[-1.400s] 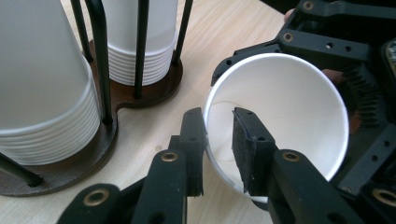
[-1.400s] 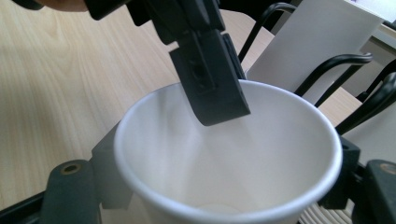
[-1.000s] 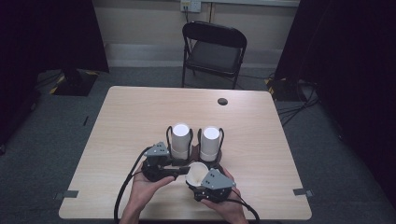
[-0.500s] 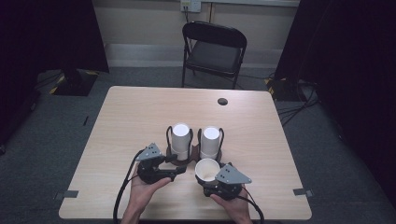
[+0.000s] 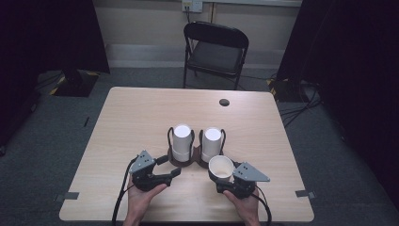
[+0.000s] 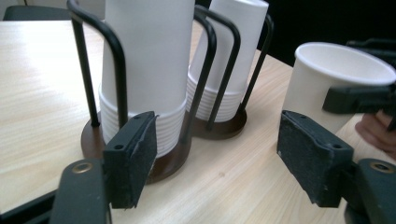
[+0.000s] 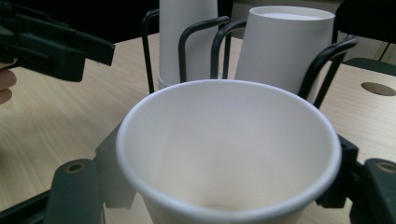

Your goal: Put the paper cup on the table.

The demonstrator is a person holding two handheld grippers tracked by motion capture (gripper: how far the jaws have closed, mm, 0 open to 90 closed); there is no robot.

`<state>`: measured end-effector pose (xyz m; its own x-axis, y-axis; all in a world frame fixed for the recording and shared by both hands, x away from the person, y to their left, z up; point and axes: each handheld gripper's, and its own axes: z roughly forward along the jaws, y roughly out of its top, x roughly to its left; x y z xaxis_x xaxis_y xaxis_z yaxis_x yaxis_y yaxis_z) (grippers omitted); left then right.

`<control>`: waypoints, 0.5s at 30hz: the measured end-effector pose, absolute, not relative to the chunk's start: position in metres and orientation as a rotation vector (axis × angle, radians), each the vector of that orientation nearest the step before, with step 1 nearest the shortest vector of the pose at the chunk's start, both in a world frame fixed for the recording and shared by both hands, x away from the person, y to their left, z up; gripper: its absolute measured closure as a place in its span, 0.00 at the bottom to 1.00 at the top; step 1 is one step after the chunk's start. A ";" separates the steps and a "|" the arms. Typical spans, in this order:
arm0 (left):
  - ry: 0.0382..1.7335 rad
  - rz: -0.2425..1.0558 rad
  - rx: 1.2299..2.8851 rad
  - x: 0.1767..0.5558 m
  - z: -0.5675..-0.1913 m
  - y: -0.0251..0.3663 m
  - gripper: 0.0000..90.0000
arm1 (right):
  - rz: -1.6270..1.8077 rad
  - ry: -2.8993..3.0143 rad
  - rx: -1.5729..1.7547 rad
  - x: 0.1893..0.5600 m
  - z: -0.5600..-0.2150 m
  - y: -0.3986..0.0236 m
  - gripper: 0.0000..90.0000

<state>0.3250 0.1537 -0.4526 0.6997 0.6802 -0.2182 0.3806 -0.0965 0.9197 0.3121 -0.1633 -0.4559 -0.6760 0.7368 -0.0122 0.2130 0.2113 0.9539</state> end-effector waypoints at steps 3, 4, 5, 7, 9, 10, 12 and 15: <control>0.863 0.313 1.718 0.325 -0.459 0.157 0.28 | 1.475 2.003 0.901 0.314 -0.455 -0.169 0.29; 0.867 0.313 1.718 0.325 -0.461 0.159 0.28 | 1.478 1.997 0.908 0.315 -0.455 -0.171 0.29; 0.871 0.309 1.716 0.326 -0.463 0.160 0.26 | 1.476 1.991 0.915 0.315 -0.454 -0.173 0.29; 0.895 0.322 1.702 0.326 -0.466 0.163 0.21 | 1.470 1.975 0.933 0.317 -0.454 -0.176 0.29; 0.916 0.347 1.683 0.324 -0.468 0.167 0.19 | 1.472 1.969 0.942 0.318 -0.454 -0.178 0.29; 0.913 0.367 1.687 0.323 -0.469 0.168 0.18 | 1.475 1.955 0.952 0.318 -0.453 -0.182 0.29; 0.902 0.398 1.662 0.321 -0.473 0.173 0.17 | 1.477 1.943 0.958 0.319 -0.452 -0.185 0.29; 0.917 0.410 1.646 0.321 -0.475 0.176 0.17 | 1.476 1.928 0.964 0.320 -0.451 -0.190 0.29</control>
<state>0.3209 0.1755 -0.4751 0.6338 0.7472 -0.2000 0.3486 -0.0451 0.9362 0.3204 -0.1896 -0.4507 -0.6095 0.7926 0.0164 0.2224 0.1511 0.9632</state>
